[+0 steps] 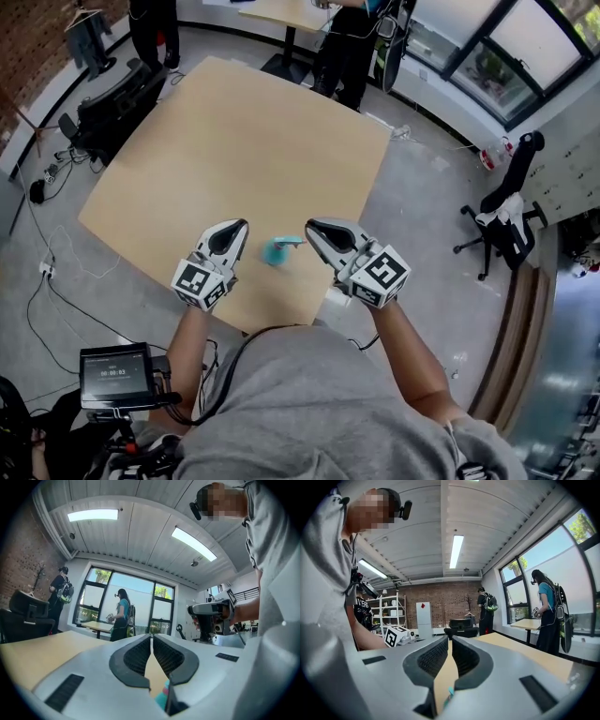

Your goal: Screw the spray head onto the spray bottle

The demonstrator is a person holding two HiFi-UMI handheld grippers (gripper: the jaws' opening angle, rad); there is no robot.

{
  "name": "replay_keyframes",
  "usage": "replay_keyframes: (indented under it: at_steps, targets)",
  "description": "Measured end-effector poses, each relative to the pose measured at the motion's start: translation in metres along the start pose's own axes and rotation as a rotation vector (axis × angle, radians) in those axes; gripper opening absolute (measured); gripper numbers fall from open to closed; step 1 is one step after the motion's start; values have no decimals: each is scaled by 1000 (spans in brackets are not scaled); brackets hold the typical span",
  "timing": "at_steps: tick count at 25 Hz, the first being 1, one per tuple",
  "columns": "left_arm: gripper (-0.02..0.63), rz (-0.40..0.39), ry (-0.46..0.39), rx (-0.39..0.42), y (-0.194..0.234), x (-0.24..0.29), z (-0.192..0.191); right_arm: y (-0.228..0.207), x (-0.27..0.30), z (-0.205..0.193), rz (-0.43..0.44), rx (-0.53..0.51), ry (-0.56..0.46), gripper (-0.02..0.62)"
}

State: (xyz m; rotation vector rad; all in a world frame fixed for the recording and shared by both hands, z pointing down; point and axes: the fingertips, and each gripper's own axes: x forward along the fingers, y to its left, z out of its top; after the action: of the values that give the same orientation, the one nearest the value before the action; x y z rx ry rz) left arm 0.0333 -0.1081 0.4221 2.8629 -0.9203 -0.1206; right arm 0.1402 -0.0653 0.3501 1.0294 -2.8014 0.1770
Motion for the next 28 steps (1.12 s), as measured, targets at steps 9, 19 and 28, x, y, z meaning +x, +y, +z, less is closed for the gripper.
replay_keyframes:
  at_steps: [9,19,28]
  targets:
    - [183,-203,213,-23,17,28,-130,-15,71,-90,214,-187,417,152]
    - [477,-446,376,134,-39,55,-202,-1,82,-180,441,-438,780,172]
    - [468,-435,418,129,-58,57,-233,13,83,-211,466,-532,904,169]
